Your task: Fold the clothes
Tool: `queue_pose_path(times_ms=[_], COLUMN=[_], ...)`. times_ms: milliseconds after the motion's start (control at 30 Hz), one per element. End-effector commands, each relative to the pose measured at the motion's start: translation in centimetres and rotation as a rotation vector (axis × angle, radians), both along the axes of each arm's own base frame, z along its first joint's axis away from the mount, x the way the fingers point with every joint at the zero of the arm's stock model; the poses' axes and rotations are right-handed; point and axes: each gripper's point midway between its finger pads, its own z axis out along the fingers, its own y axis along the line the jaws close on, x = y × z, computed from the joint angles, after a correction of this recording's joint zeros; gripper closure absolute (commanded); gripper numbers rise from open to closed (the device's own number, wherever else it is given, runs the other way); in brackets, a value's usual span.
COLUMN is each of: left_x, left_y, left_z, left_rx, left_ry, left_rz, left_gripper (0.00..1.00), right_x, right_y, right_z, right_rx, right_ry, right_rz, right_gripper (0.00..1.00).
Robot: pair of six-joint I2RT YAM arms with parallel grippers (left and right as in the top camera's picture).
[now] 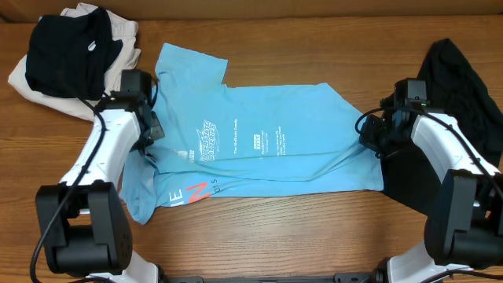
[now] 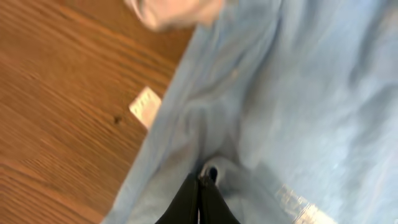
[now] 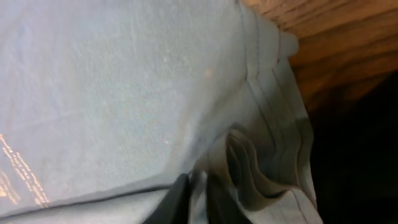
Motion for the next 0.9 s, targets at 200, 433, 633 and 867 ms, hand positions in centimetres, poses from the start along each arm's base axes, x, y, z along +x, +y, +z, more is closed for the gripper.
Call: queue_pose_path(times_ms=[200,433,633,867], left_x=[2.6,6.4,9.6,9.5], left_y=[-0.4,-4.3,-5.8,-7.6], left_z=[1.8,6.2,12.2,11.0], left_rx=[-0.025,-0.168,-0.16,-0.203], left_ry=[-0.072,-0.183,-0.296,-0.24], left_rz=[-0.071,-0.334,-0.448,-0.483], left_gripper=[0.96,0.73,0.64,0.66], right_x=[1.3,4.7,9.9,13.0], right_y=[0.4,0.8,0.6,1.1], right_z=[0.4,4.4,9.2,8.2], right_rx=[0.026,0.052,-0.091,-0.244], right_ry=[-0.057,-0.164,-0.345,-0.429], right_rz=[0.008,0.022,0.11,0.252], right_gripper=[0.96,0.5,0.37,0.37])
